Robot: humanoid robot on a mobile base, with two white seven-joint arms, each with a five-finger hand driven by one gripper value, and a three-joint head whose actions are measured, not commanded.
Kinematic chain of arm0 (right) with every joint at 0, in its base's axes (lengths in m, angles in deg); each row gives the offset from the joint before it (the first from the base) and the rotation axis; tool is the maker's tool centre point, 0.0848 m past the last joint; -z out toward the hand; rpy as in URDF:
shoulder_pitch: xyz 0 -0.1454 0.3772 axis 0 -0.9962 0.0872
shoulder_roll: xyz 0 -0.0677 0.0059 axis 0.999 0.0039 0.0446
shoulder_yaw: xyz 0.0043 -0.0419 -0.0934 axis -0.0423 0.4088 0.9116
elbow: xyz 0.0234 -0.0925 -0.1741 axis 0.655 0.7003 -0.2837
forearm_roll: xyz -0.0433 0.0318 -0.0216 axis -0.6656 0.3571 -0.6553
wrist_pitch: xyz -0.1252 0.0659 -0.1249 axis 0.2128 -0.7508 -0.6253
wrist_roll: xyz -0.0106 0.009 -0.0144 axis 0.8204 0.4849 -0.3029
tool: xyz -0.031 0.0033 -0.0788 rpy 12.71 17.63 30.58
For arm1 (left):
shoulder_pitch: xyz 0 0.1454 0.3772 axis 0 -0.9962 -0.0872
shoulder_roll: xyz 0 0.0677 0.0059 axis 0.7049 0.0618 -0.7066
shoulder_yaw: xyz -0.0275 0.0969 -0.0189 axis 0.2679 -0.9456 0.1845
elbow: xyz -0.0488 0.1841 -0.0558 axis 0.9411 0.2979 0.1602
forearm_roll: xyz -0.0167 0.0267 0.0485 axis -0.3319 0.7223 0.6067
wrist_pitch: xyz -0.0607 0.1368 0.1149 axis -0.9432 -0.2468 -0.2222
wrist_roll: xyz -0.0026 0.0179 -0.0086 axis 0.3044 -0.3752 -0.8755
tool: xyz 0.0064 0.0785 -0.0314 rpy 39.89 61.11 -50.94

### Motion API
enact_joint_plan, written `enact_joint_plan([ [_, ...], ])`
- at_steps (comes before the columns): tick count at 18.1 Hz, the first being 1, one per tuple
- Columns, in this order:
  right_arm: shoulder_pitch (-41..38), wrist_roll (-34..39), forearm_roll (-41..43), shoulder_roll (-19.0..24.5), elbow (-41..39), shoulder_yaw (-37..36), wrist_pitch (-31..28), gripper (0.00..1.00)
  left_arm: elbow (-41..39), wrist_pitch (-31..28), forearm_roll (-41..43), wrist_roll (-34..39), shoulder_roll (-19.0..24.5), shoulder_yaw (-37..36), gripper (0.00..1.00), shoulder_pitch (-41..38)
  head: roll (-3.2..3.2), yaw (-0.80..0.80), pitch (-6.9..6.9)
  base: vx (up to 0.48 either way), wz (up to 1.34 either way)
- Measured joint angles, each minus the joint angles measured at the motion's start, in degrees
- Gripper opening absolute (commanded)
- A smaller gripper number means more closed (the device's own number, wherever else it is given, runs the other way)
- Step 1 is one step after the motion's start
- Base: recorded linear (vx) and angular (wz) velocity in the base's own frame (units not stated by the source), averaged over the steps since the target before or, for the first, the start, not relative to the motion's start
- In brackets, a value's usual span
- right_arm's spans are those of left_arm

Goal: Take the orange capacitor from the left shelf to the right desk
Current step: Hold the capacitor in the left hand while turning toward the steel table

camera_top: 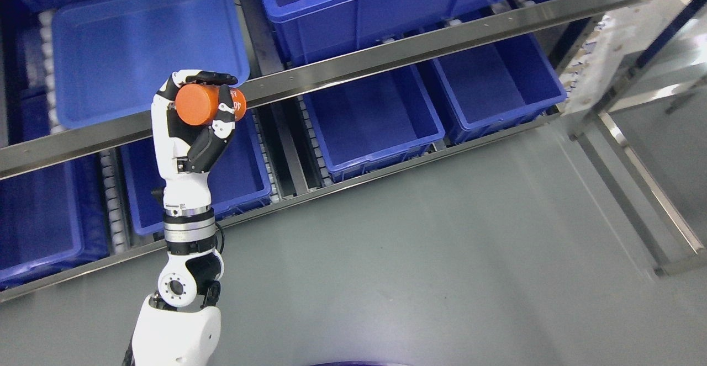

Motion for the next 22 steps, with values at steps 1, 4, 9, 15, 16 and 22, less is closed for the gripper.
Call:
enact_joint_plan([
  [1,0.0,0.0,0.0,0.0,0.0,0.0,0.0,1.00,0.0,0.3,0.0,-0.2,0.0,-0.1,0.03,-0.3,0.00,0.00,0.00,0.009,-0.66],
  [4,0.0,0.0,0.0,0.0,0.0,0.0,0.0,1.00,0.0,0.5,0.0,-0.5,0.0,-0.2,0.03,-0.8,0.00,0.00,0.00,0.034,-0.77],
  [9,0.0,0.0,0.0,0.0,0.0,0.0,0.0,1.00,0.0,0.7,0.0,-0.7,0.0,-1.7,0.03,-0.2,0.00,0.00,0.01,0.089,-0.76],
  [15,0.0,0.0,0.0,0.0,0.0,0.0,0.0,1.00,0.5,-2.5,0.0,-0.7,0.0,-5.7,0.04,3.9,0.00,0.00,0.01,0.141,-0.63],
  [16,0.0,0.0,0.0,0.0,0.0,0.0,0.0,1.00,0.6,-2.9,0.0,-0.7,0.0,-6.4,0.03,4.8,0.00,0.00,0.01,0.183,-0.60],
  [22,0.0,0.0,0.0,0.0,0.0,0.0,0.0,1.00,1.5,-5.8,0.0,-0.7,0.0,-10.8,0.03,9.6,0.00,0.00,0.02,0.185,-0.43],
])
